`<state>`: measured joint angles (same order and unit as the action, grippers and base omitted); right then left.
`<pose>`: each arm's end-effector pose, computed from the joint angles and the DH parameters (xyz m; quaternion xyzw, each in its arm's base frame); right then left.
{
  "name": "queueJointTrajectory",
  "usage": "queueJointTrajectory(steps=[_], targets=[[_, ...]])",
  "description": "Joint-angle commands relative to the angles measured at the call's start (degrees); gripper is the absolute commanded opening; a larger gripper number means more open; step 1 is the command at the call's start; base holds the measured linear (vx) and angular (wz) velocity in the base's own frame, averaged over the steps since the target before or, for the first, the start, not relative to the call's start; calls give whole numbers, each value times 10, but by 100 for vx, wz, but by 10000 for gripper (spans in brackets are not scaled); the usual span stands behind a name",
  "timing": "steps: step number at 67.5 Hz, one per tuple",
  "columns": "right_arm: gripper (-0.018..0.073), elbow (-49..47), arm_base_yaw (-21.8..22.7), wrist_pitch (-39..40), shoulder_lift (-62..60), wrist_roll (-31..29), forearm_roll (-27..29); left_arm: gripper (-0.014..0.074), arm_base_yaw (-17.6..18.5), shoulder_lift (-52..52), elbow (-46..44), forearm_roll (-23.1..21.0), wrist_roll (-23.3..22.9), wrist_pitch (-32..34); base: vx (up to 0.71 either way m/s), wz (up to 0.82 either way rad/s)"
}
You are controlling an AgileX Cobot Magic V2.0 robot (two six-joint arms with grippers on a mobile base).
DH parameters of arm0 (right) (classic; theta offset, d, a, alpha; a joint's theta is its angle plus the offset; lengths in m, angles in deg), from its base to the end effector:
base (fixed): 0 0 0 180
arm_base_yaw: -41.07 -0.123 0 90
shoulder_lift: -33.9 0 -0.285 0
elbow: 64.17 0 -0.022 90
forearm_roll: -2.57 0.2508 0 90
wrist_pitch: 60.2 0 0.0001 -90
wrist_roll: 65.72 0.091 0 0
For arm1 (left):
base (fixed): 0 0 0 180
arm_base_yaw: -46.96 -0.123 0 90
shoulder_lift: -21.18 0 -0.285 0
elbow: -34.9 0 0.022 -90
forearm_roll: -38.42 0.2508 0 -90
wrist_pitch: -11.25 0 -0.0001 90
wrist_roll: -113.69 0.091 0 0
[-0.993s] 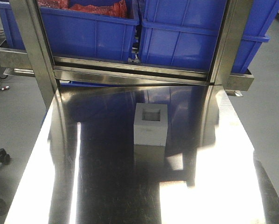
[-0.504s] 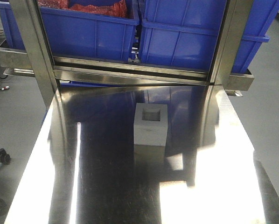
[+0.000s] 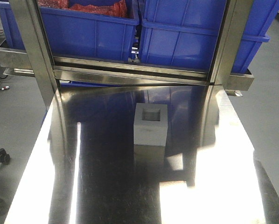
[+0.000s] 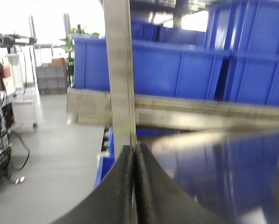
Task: Sort gray base to blue bin
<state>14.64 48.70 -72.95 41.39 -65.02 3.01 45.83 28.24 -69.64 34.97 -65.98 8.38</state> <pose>0.0557 -0.0073 0.1839 0.0575 0.7585 -0.0362 0.6481 0.0537 0.0008 0.2197 -0.0240 0.6776 -0.0138 0.7349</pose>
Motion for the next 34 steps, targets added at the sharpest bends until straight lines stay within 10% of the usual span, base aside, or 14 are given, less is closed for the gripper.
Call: queueJointTrajectory(steps=[1, 34], targets=[[-5, 1, 4, 43, 10, -7, -4, -6, 4, 2, -67, -5, -9, 40, 0, 0], [-5, 1, 4, 43, 10, -7, -4, -6, 4, 340, -387, 1, 96, -199, 0, 0]])
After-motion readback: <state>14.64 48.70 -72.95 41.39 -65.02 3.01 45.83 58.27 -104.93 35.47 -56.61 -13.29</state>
